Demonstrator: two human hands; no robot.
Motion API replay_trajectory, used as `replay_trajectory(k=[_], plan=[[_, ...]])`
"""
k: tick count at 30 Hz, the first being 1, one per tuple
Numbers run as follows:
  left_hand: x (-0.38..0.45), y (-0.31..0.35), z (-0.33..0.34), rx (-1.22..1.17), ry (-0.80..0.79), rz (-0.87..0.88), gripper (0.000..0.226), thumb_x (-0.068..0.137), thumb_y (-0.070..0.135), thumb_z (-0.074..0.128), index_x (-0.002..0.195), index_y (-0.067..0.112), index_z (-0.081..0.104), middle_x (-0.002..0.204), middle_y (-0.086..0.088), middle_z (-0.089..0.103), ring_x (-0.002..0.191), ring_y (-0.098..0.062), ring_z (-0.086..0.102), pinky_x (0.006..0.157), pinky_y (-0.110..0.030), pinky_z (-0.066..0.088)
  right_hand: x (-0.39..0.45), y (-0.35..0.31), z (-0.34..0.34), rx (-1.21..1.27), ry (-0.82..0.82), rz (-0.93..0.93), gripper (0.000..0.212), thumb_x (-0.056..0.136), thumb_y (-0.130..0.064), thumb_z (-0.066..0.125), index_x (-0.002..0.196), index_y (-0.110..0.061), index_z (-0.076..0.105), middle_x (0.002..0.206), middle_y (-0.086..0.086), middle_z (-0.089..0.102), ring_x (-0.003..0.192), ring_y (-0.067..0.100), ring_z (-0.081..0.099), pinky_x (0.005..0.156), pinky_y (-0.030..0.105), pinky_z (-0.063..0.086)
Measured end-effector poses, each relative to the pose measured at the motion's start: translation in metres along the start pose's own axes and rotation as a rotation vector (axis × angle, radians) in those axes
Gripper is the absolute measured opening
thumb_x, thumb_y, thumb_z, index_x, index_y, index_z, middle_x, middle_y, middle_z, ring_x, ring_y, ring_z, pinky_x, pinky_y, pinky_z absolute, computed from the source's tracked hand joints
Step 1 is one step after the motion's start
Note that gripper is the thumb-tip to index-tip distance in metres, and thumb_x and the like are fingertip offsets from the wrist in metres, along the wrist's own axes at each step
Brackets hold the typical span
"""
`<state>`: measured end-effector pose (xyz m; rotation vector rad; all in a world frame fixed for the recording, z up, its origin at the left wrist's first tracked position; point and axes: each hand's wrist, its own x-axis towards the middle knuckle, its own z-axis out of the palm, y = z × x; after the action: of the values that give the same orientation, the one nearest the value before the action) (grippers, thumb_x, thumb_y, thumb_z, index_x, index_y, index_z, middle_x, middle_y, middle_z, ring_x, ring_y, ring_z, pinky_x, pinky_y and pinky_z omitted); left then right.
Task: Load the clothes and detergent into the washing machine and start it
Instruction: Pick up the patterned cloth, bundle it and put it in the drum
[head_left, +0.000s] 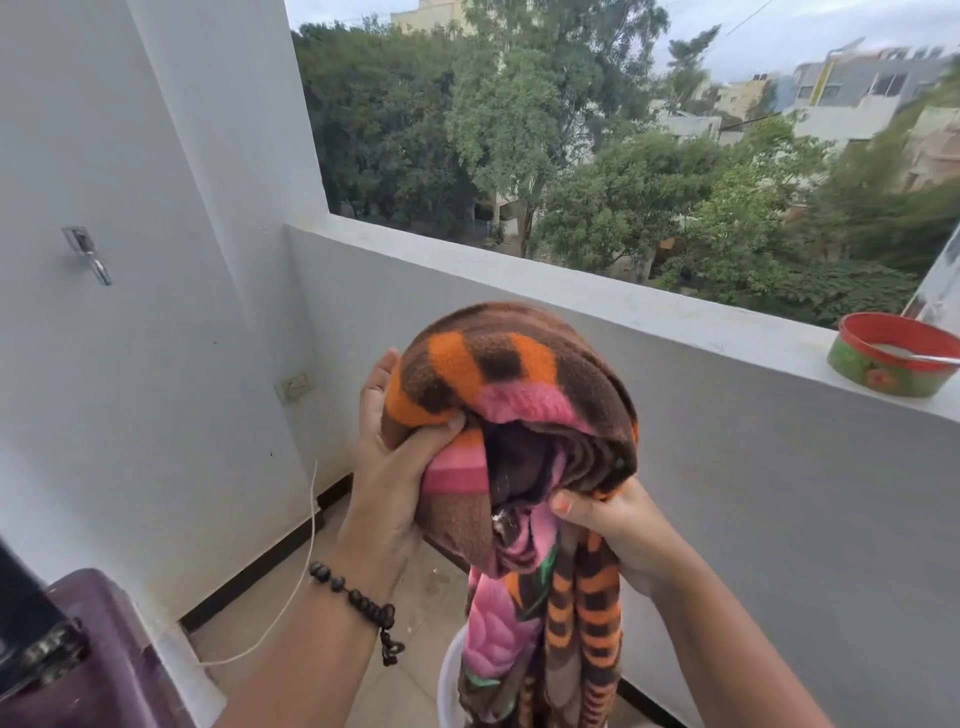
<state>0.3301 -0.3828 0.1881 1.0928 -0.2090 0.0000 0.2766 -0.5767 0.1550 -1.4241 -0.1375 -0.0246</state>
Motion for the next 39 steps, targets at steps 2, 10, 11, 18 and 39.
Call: replay_trajectory(k=[2,10,11,18,39], plan=[[-0.005,-0.009,-0.004,0.07,-0.061,-0.054,0.102,0.055,0.015,0.087,0.145,0.02,0.039,0.127,-0.012,0.064,0.11,-0.026,0.066,0.085,-0.04,0.058,0.003,0.002,0.002,0.044,0.091,-0.033,0.093,0.045,-0.028,0.093,0.127,-0.007,0.056,0.11,0.005,0.074,0.101,0.022,0.071,0.075,0.025,0.057],[-0.01,0.019,-0.03,0.688,-0.455,-0.103,0.152,0.043,0.048,0.095,0.138,0.063,-0.023,0.161,0.021,0.002,0.132,0.019,0.032,0.11,-0.025,0.039,0.003,-0.012,-0.02,-0.434,0.176,-0.19,0.077,0.051,-0.036,0.086,0.12,-0.047,0.053,0.111,-0.022,0.067,0.105,0.0,0.063,0.083,0.015,0.05],[-0.01,0.025,-0.027,0.828,-0.474,-0.047,0.152,0.039,0.059,0.092,0.135,0.066,-0.026,0.159,0.025,-0.012,0.14,0.018,0.013,0.119,-0.034,0.027,0.004,-0.014,-0.02,-0.538,0.153,-0.216,0.073,0.054,-0.04,0.084,0.118,-0.053,0.052,0.113,-0.022,0.065,0.108,-0.001,0.061,0.086,0.016,0.049],[-0.015,0.028,0.011,1.64,-0.591,0.264,0.151,0.053,0.071,0.079,0.131,0.045,-0.048,0.164,0.01,-0.013,0.147,-0.015,-0.028,0.109,-0.069,-0.019,0.01,-0.01,-0.006,-1.062,0.026,-0.322,0.076,0.063,-0.027,0.076,0.13,-0.044,0.043,0.111,-0.013,0.05,0.109,0.015,0.05,0.092,0.046,0.046],[0.001,-0.009,-0.008,0.147,0.087,0.297,0.083,0.046,0.036,0.094,0.119,0.018,0.06,0.117,-0.007,0.069,0.108,-0.024,0.065,0.095,-0.042,0.052,-0.003,0.0,-0.021,-0.133,-0.039,-0.005,0.125,0.046,-0.044,0.095,0.149,-0.038,0.024,0.141,-0.005,0.054,0.127,0.017,0.056,0.102,0.041,0.048]])
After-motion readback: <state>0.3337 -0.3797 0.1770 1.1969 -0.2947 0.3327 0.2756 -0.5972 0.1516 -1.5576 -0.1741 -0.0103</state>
